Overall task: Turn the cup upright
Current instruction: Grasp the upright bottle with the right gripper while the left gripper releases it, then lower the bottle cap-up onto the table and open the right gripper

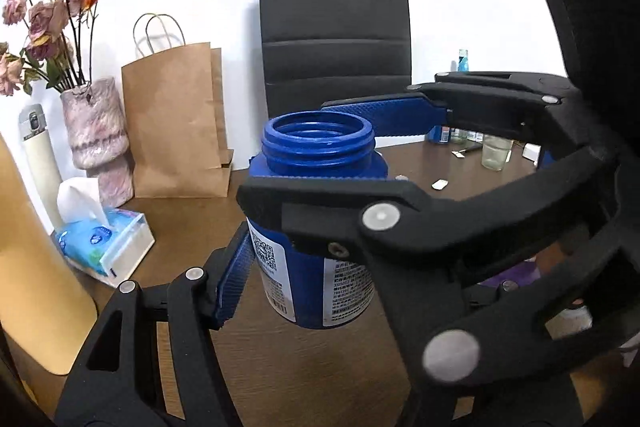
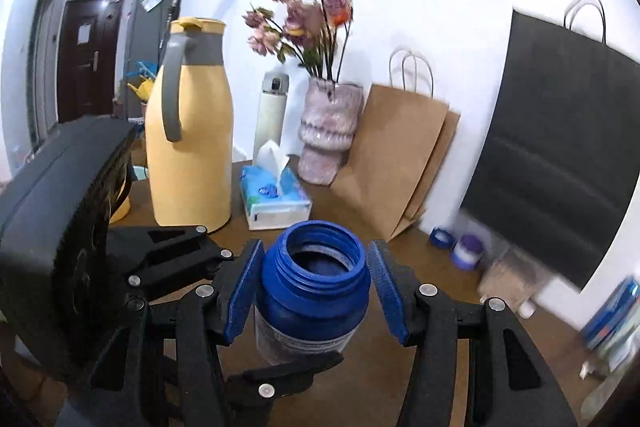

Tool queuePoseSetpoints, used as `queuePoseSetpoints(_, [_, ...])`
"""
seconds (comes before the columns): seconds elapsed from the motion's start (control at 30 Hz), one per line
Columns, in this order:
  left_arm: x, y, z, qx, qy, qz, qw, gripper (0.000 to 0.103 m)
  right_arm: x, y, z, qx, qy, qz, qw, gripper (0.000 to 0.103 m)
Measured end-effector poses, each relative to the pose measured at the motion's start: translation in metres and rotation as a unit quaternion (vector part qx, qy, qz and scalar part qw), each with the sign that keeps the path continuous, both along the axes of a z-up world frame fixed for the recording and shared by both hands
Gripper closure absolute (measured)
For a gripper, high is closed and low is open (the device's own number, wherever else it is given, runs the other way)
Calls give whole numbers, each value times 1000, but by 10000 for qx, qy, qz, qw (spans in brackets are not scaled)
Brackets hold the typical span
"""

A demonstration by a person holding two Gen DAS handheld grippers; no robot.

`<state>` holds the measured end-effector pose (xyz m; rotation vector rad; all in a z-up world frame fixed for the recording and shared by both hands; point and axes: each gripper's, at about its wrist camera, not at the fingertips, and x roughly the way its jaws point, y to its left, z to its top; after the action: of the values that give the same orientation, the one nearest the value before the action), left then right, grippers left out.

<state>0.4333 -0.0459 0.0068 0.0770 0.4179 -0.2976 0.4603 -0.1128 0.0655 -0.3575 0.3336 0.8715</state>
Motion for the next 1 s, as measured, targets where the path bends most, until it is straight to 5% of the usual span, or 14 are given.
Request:
queuePoseSetpoints(0.13, [1, -4, -6, -76, 209, 89, 9997, 43, 22, -15, -11, 514, 663, 111, 9964, 46])
queuePoseSetpoints(0.5, [-49, 2, -22, 27, 368, 108, 9993, 43, -58, -3, -31, 179, 212, -72, 9996, 48])
queuePoseSetpoints(0.73, [-49, -8, -50, -105, 900, 8, 9959, 43, -51, -11, -58, -20, 810, -251, 9964, 49])
queuePoseSetpoints(0.9, [-43, -9, -62, -34, 1604, 138, 9869, 27, -49, -7, -67, -417, 224, -776, 9959, 49])
queuePoseSetpoints(1.0, [-47, 3, -74, 21, 2207, 392, 9745, 21, -47, -1, -71, -650, 203, -843, 9941, 48])
